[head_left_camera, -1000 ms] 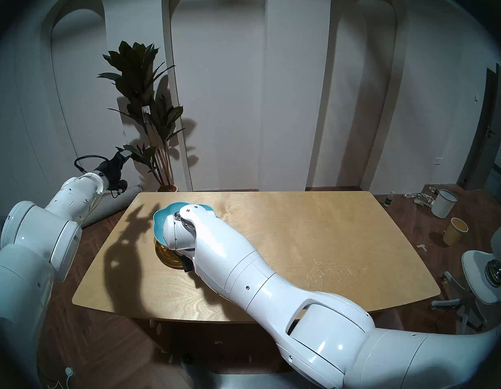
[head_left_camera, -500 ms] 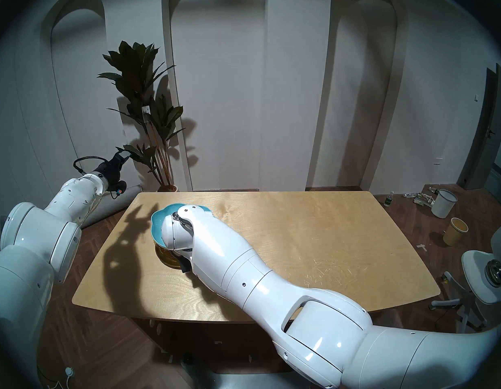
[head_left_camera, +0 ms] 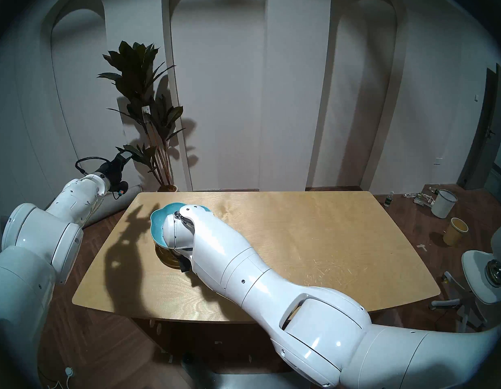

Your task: Stack the plates into one stack

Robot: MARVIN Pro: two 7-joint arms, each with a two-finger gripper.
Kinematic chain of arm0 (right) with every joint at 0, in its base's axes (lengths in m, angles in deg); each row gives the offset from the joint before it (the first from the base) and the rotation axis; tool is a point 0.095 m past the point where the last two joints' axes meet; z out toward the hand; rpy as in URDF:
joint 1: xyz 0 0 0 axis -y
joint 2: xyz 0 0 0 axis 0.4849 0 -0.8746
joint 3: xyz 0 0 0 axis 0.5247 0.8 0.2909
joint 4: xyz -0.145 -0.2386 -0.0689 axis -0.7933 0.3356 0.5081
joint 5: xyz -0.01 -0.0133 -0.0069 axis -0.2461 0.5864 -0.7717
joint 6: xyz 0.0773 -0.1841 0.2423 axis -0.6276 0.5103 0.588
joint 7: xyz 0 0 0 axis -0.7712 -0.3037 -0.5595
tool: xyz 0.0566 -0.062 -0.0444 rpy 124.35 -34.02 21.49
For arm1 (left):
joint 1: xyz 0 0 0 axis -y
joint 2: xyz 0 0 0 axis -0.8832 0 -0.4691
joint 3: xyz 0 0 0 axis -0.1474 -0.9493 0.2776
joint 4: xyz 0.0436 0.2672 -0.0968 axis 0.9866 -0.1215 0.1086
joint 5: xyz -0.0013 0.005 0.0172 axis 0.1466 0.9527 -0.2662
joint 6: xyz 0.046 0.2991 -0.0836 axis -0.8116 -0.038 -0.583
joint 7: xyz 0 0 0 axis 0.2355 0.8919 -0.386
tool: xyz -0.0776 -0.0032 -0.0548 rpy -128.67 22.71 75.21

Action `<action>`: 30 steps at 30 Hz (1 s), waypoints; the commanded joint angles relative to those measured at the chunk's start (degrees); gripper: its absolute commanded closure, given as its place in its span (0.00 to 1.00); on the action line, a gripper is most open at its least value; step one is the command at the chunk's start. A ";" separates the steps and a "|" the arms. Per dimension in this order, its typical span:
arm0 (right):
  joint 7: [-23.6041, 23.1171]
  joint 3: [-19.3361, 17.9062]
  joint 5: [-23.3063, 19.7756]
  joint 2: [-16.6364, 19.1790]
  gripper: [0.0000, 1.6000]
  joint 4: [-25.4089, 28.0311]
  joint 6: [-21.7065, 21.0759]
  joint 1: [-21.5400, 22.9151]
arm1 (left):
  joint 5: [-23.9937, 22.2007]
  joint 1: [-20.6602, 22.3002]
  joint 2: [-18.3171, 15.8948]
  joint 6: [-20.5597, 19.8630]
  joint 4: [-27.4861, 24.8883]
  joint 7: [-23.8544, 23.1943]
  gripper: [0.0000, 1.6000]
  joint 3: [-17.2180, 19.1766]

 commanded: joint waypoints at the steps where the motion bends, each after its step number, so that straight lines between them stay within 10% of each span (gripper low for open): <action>1: -1.47 -0.20 -0.59 -1.65 0.53 0.06 -0.44 1.32 | 0.07 1.32 0.23 -0.50 -0.95 0.05 0.00 -0.01; 4: -1.71 -0.26 -0.81 -1.68 0.51 -0.16 -0.56 1.38 | 0.07 1.33 0.29 -0.53 -0.97 0.01 0.00 -0.01; 8: -2.42 -0.47 -1.27 -1.79 0.11 -0.75 -0.84 1.48 | 0.06 1.30 0.41 -0.60 -1.04 -0.11 0.00 0.00; 11: -3.15 -0.66 -1.54 -1.84 0.02 -1.07 -1.09 1.60 | 0.08 1.25 0.54 -0.65 -1.07 -0.18 0.00 -0.03; 30: -4.84 -0.68 -3.73 -2.23 0.07 -0.91 -2.57 2.96 | 0.23 1.52 1.37 -0.98 -1.67 -0.80 0.00 -0.18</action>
